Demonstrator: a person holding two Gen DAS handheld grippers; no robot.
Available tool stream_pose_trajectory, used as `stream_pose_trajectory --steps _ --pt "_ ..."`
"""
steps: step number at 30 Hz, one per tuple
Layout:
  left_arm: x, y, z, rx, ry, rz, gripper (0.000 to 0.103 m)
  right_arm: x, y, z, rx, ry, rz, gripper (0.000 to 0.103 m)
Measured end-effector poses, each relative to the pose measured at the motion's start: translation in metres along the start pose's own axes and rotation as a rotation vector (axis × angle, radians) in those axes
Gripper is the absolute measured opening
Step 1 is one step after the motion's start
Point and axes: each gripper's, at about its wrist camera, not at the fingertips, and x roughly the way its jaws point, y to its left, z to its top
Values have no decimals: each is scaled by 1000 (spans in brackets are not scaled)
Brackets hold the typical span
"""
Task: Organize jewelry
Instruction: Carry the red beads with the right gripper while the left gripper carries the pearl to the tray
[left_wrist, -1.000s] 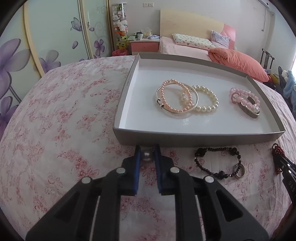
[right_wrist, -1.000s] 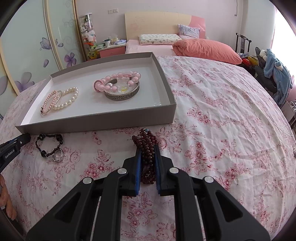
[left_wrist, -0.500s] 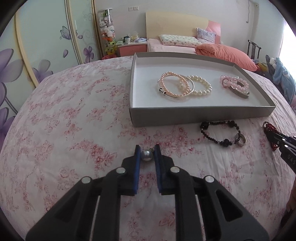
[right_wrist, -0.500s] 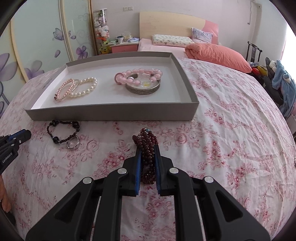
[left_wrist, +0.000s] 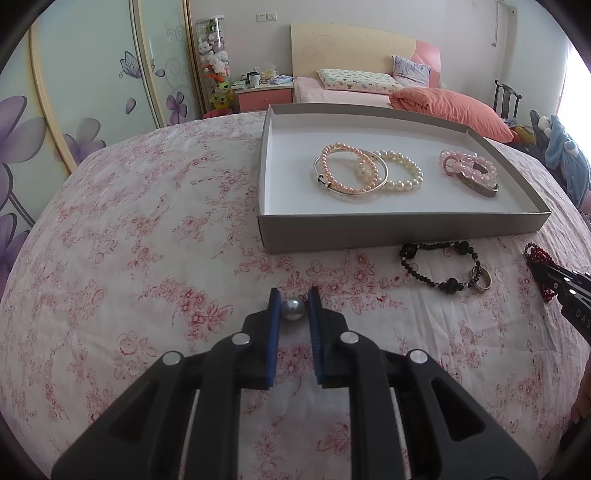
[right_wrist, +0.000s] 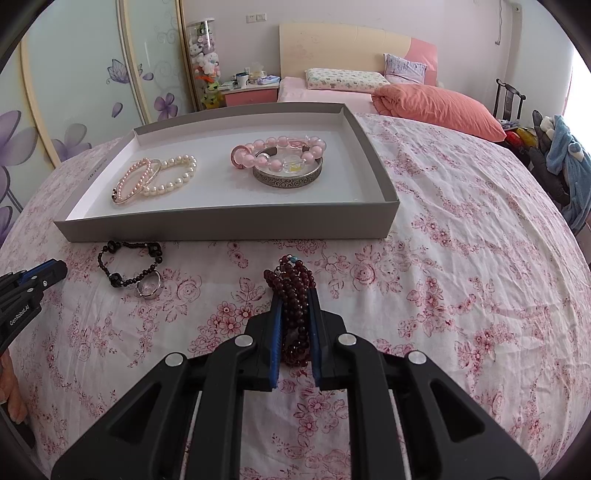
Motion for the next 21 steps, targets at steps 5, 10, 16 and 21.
stream_pose_trajectory --steps 5,10,16,21 --pt "-1 0 -1 -1 -2 -1 15 -1 -2 0 14 -5 7 13" --pt "-8 3 -5 -6 -15 -7 15 -8 -4 -3 14 -25 2 13" --pt "-22 2 -7 -2 -59 -6 15 -20 1 -5 16 -53 17 13" --pt "-39 -4 -6 6 -120 -7 15 -34 3 -5 19 -100 41 12"
